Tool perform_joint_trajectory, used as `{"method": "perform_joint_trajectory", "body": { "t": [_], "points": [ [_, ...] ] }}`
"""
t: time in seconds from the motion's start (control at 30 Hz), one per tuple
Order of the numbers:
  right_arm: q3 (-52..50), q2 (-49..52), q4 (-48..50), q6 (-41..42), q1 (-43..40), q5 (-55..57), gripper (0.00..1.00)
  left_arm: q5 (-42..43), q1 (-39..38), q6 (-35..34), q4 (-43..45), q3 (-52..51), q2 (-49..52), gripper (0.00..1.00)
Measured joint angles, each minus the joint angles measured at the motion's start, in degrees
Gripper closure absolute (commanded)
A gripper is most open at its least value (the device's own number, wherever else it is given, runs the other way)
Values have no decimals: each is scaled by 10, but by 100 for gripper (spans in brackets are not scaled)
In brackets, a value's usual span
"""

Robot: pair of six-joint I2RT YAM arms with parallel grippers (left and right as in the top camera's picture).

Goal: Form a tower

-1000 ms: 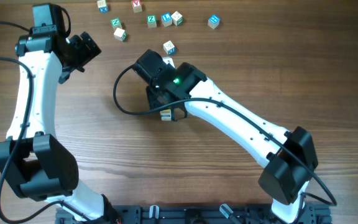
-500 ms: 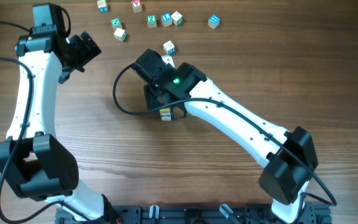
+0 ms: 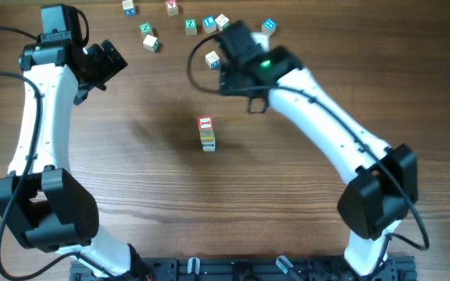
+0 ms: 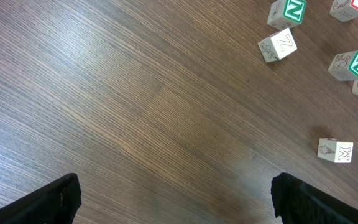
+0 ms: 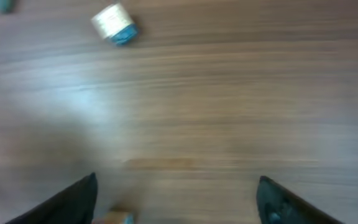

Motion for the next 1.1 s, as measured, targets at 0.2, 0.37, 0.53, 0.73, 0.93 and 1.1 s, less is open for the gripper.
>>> {"method": "perform_joint_trajectory", "body": {
  "t": [0.2,0.37,0.53,0.73,0.93,1.1],
  "points": [
    [0,0,-40,3,-82,0,0,0,0,0,0,0,0,0],
    [0,0,-58,-10,-141,0,0,0,0,0,0,0,0,0],
    [-1,0,-22,-12,-165,0,0,0,0,0,0,0,0,0],
    [-2,0,41,-16,-164,0,0,0,0,0,0,0,0,0],
    [-2,0,65,-17,-164,0,0,0,0,0,0,0,0,0],
    [-2,0,65,-17,-164,0,0,0,0,0,0,0,0,0]
  ]
}}
